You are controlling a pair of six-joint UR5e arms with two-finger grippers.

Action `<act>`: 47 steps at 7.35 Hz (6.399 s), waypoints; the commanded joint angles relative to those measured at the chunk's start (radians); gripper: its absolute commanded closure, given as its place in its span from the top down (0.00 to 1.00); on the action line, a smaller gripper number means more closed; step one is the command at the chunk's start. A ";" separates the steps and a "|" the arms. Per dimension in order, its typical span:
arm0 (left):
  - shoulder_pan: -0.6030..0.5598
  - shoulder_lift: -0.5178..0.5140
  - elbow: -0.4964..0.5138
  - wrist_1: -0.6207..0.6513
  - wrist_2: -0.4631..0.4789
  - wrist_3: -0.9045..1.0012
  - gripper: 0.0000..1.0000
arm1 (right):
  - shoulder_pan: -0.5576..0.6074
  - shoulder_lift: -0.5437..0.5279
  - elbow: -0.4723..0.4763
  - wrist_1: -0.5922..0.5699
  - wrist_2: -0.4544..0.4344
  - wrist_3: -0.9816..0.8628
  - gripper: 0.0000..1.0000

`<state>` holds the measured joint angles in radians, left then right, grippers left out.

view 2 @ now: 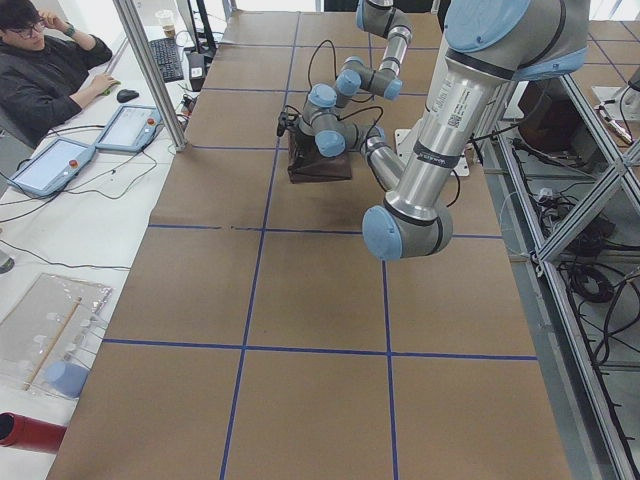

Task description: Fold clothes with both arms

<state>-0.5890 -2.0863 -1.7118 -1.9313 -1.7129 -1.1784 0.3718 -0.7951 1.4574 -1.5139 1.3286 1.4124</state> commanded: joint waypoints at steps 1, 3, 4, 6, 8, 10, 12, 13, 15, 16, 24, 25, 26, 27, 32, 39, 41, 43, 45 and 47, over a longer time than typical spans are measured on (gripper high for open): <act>0.000 0.000 -0.002 0.000 -0.004 -0.003 1.00 | 0.105 0.083 -0.174 0.047 0.004 -0.038 1.00; 0.000 0.002 -0.005 0.000 -0.004 -0.006 1.00 | 0.229 0.097 -0.285 0.170 0.076 -0.082 1.00; 0.001 0.002 -0.005 0.000 -0.004 -0.006 1.00 | 0.295 0.118 -0.292 0.191 0.197 -0.079 1.00; 0.018 -0.009 0.029 0.002 -0.002 -0.007 1.00 | 0.346 0.125 -0.258 0.196 0.328 -0.084 1.00; 0.023 -0.053 0.124 0.005 0.003 -0.007 1.00 | 0.349 0.070 -0.182 0.193 0.372 -0.093 1.00; 0.041 -0.067 0.149 0.003 0.006 -0.003 1.00 | 0.349 0.018 -0.117 0.193 0.374 -0.098 1.00; 0.069 -0.069 0.182 0.003 0.036 0.000 1.00 | 0.349 0.010 -0.111 0.190 0.374 -0.101 1.00; 0.055 -0.069 0.210 0.003 0.041 0.005 1.00 | 0.349 0.010 -0.111 0.192 0.374 -0.101 1.00; -0.020 -0.077 0.271 -0.006 0.042 0.011 1.00 | 0.349 0.008 -0.111 0.192 0.374 -0.101 1.00; -0.056 -0.093 0.344 -0.055 0.042 0.023 1.00 | 0.348 0.007 -0.111 0.192 0.374 -0.101 1.00; -0.175 0.015 0.137 -0.112 -0.095 0.214 1.00 | 0.455 -0.174 0.132 0.076 0.575 -0.330 1.00; -0.202 0.066 0.045 -0.065 -0.134 0.289 1.00 | 0.496 -0.241 0.265 -0.046 0.604 -0.462 1.00; -0.245 0.131 -0.051 -0.004 -0.143 0.404 1.00 | 0.548 -0.327 0.372 -0.121 0.638 -0.584 1.00; -0.317 0.200 -0.122 0.032 -0.195 0.519 1.00 | 0.620 -0.422 0.424 -0.130 0.706 -0.706 1.00; -0.782 0.495 -0.189 0.034 -0.500 1.179 1.00 | 1.074 -0.839 0.437 -0.131 0.917 -1.453 1.00; -0.989 0.756 -0.061 0.190 -0.677 1.282 1.00 | 1.161 -1.059 0.397 -0.123 0.920 -1.454 1.00; -0.991 0.810 -0.054 0.192 -0.677 1.327 1.00 | 1.161 -1.059 0.396 -0.123 0.919 -1.454 1.00; -0.989 0.813 -0.078 0.253 -0.679 1.326 1.00 | 1.161 -1.059 0.396 -0.123 0.919 -1.454 1.00; -0.988 0.802 -0.155 0.324 -0.677 1.324 1.00 | 1.161 -1.059 0.396 -0.123 0.919 -1.452 1.00; -0.986 0.782 -0.137 0.321 -0.668 1.320 1.00 | 1.161 -1.058 0.397 -0.121 0.917 -1.454 1.00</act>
<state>-1.5756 -1.2939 -1.8532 -1.6124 -2.3854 0.1434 1.5324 -1.8544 1.8532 -1.6364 2.2464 -0.0410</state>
